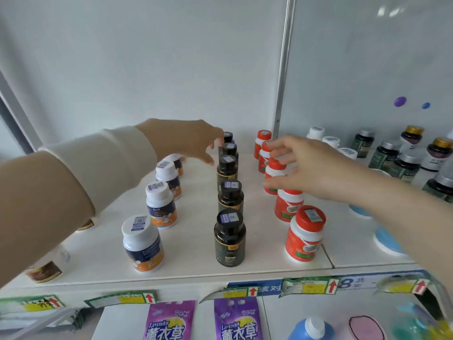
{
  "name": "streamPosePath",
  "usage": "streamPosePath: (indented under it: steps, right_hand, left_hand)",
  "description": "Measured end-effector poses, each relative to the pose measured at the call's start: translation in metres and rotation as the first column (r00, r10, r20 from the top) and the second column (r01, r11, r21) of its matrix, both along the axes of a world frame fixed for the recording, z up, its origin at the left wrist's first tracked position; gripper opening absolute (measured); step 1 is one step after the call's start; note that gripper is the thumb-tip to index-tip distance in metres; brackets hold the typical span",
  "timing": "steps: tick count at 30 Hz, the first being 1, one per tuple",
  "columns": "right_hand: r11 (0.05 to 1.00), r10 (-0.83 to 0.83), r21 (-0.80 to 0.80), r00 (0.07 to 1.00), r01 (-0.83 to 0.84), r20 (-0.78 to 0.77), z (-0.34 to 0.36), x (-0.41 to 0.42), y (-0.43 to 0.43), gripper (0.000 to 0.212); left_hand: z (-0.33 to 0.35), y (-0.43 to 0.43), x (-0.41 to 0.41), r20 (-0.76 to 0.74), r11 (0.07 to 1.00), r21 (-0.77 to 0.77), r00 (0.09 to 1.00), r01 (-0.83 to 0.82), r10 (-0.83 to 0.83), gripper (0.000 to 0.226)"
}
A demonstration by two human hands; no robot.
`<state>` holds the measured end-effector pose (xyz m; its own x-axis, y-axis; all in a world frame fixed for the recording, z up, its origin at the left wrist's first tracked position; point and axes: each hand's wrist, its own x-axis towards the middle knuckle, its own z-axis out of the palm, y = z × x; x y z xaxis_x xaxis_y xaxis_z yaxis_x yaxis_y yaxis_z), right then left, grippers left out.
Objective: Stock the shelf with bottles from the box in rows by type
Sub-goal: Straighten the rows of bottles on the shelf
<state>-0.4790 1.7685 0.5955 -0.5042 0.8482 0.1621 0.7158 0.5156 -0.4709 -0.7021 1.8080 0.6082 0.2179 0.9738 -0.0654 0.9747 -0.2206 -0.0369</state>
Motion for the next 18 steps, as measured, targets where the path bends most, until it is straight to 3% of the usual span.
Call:
streamPosePath:
  steps: [3, 6, 11, 18]
  right_hand:
    - [0.997, -0.026, 0.075, 0.990, 0.016, 0.140, 0.014, -0.009, 0.035, 0.070]
    - [0.998, -0.033, 0.060, 0.976, 0.021, 0.217, 0.010, -0.022, 0.066, 0.069]
    - [0.998, 0.019, -0.059, 0.962, -0.003, 0.274, -0.014, -0.048, 0.107, 0.069]
    - [0.974, 0.098, -0.221, 0.970, -0.048, 0.223, -0.041, -0.076, 0.133, 0.074]
  left_hand:
    - [0.002, 0.023, -0.006, -0.172, 1.000, 0.031, 0.985, -0.002, 0.008, 0.051]
    - [-0.003, 0.051, -0.007, -0.203, 0.999, 0.035, 0.979, 0.003, 0.004, 0.054]
    - [-0.024, 0.101, -0.013, -0.022, 1.000, -0.014, 1.000, -0.002, 0.002, 0.061]
    - [-0.047, 0.141, -0.021, 0.183, 0.992, -0.118, 0.983, 0.032, -0.009, 0.068]
